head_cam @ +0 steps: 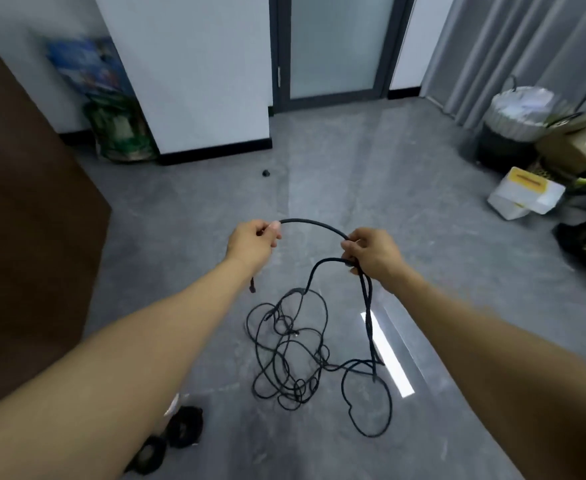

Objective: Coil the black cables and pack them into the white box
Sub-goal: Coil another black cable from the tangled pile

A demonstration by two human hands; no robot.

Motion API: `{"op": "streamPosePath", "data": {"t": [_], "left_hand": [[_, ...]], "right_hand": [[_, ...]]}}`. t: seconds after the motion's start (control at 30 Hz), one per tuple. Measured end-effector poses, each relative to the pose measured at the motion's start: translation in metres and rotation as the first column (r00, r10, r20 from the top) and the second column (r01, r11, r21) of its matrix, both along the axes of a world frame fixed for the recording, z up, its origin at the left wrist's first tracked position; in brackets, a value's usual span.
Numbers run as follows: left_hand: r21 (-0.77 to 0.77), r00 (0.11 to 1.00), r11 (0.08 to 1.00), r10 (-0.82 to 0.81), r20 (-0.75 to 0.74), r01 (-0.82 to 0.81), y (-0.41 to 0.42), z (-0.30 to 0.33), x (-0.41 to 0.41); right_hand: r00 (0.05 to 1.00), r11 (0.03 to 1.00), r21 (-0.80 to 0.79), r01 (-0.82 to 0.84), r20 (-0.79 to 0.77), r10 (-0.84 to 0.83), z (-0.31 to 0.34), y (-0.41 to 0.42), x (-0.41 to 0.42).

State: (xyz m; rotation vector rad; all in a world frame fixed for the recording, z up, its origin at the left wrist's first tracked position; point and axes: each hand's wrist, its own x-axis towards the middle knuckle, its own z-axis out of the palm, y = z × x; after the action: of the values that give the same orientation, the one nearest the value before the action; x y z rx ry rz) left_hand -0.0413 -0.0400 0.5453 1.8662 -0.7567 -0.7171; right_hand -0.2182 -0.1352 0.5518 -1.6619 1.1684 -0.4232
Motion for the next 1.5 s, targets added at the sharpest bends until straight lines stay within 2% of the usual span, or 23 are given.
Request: {"op": "streamPosePath", "data": {"t": [0.23,0.4,0.53,0.7,0.8,0.87,0.93,1.03,1.1,1.2,1.27,1.33,1.4,1.47,1.5], "left_hand": [[0.051,0.993,0.996,-0.073,0.097,0.069,-0.013,0.206,-0.021],[-0.020,0.995,0.998,-0.057,0.085,0.059,-0.031,0.310,-0.048],[-0.042,0.978,0.977,-0.206,0.028,0.207,-0.038,0.358,-0.075],[-0.024,0.921,0.923,-0.384,-0.062,0.383,-0.043,0.389,-0.103],[-0.010,0.847,0.857,-0.511,-0.145,0.515,-0.047,0.397,-0.119],[0.049,0.765,0.768,-0.626,-0.151,0.639,-0.052,0.399,-0.125],[0.108,0.734,0.726,-0.672,-0.104,0.680,-0.057,0.397,-0.126],[0.111,0.812,0.815,-0.577,0.081,0.568,-0.064,0.400,-0.121],[0.119,0.817,0.852,-0.523,0.244,0.510,-0.074,0.409,-0.102],[0.086,0.795,0.847,-0.524,0.306,0.525,-0.092,0.427,-0.078],[0.050,0.791,0.844,-0.520,0.322,0.534,-0.102,0.436,-0.067],[0.050,0.770,0.854,-0.490,0.410,0.517,-0.114,0.440,-0.056],[0.080,0.730,0.886,-0.424,0.536,0.456,-0.128,0.444,-0.045],[0.126,0.709,0.917,-0.374,0.598,0.377,-0.140,0.452,-0.039],[0.147,0.721,0.924,-0.368,0.587,0.353,-0.145,0.456,-0.036]], "right_hand": [[0.996,0.997,-0.074,0.025,0.087,-0.018,0.205,-0.019,-0.021],[0.986,0.997,-0.072,0.034,0.165,-0.022,0.315,-0.037,-0.026],[0.972,0.996,-0.053,0.067,0.229,-0.053,0.368,-0.047,-0.036],[0.948,0.992,-0.012,0.129,0.295,-0.120,0.404,-0.057,-0.054],[0.924,0.982,0.045,0.181,0.334,-0.185,0.415,-0.064,-0.058],[0.899,0.966,0.077,0.246,0.356,-0.257,0.420,-0.069,-0.056],[0.882,0.951,0.094,0.295,0.357,-0.308,0.423,-0.073,-0.052],[0.887,0.946,0.105,0.308,0.327,-0.325,0.425,-0.076,-0.056],[0.890,0.934,0.058,0.351,0.290,-0.353,0.430,-0.080,-0.052],[0.870,0.899,-0.023,0.438,0.262,-0.418,0.440,-0.090,-0.045],[0.878,0.876,-0.132,0.463,0.199,-0.434,0.445,-0.096,-0.039],[0.901,0.856,-0.289,0.429,0.073,-0.427,0.449,-0.099,-0.035],[0.923,0.853,-0.409,0.325,-0.060,-0.380,0.455,-0.096,-0.029],[0.952,0.890,-0.404,0.212,-0.121,-0.282,0.464,-0.087,-0.024],[0.975,0.933,-0.324,0.158,-0.100,-0.200,0.470,-0.080,-0.022]]}}
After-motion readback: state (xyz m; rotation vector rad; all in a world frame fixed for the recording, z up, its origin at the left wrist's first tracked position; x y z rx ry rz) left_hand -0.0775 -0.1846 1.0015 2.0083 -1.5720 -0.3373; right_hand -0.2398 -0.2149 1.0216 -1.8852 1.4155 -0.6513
